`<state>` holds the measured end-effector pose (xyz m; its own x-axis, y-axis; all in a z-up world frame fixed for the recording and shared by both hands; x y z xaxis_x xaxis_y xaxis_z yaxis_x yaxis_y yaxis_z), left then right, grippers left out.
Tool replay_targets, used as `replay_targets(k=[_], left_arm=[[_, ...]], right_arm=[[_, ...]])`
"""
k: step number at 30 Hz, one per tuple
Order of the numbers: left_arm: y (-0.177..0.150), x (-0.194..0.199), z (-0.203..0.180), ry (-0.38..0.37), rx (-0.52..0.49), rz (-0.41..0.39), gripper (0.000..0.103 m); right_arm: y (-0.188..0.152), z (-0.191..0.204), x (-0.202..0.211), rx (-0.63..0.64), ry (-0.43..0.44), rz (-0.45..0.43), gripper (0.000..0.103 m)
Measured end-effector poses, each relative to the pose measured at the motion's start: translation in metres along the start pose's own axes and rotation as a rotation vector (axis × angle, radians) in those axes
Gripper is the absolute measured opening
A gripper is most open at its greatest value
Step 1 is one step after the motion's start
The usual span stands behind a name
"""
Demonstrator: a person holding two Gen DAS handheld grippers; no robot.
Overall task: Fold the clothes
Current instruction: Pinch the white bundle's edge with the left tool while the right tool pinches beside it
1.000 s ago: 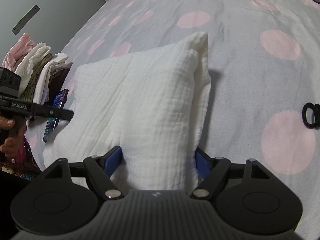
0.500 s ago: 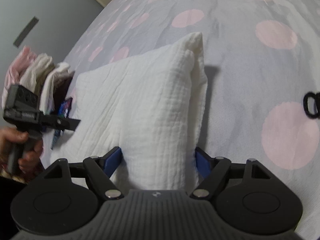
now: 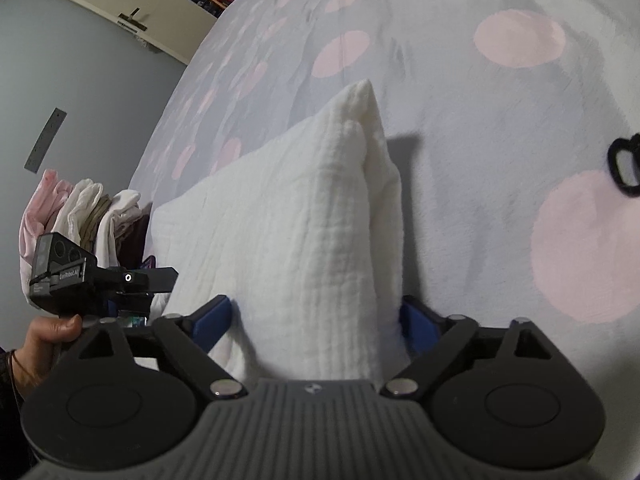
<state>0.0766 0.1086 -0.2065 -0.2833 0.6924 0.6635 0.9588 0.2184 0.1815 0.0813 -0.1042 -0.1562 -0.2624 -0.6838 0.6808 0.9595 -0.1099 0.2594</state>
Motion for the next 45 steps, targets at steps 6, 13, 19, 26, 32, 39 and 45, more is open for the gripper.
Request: replay_targets(k=[6,13,19,26,32,39,45], left_arm=[[0.002,-0.008,-0.007,-0.046,0.008,0.013,0.081],[0.001,-0.015,-0.011,-0.009,-0.044,0.043,0.047],[-0.001,-0.012,-0.018,0.018,-0.082,0.048,0.036],[-0.003,0.013,-0.054,0.024,-0.170,-0.007,0.031],[-0.004,0.035,-0.086,0.029,-0.246,-0.055,0.031],[-0.034,0.036,-0.096,0.075,-0.258,-0.015,0.031],[-0.077,0.020,-0.072,0.129,-0.238,0.075,0.031]], right_arm=[[0.001,0.006,-0.004,-0.042,0.078,0.024,0.094],[0.000,0.009,-0.002,0.029,0.039,0.063,0.057],[0.000,0.015,0.009,0.078,0.058,0.057,0.043],[0.006,0.040,0.042,0.119,0.094,0.016,0.040],[0.005,0.056,0.072,0.126,0.107,-0.031,0.041],[-0.031,0.047,0.082,0.091,0.067,-0.002,0.041],[-0.076,0.026,0.070,0.086,0.014,0.076,0.041]])
Point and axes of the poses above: each gripper's, at about its wrist camera, not at the fingertips, and x roughly against the way its jaws point, z to its left, y to its top, the point moved 9 cm from there along -x, roughly the way its jaws point, and after that the axes turned 6 degrees about -x, right-handed, at the moved point
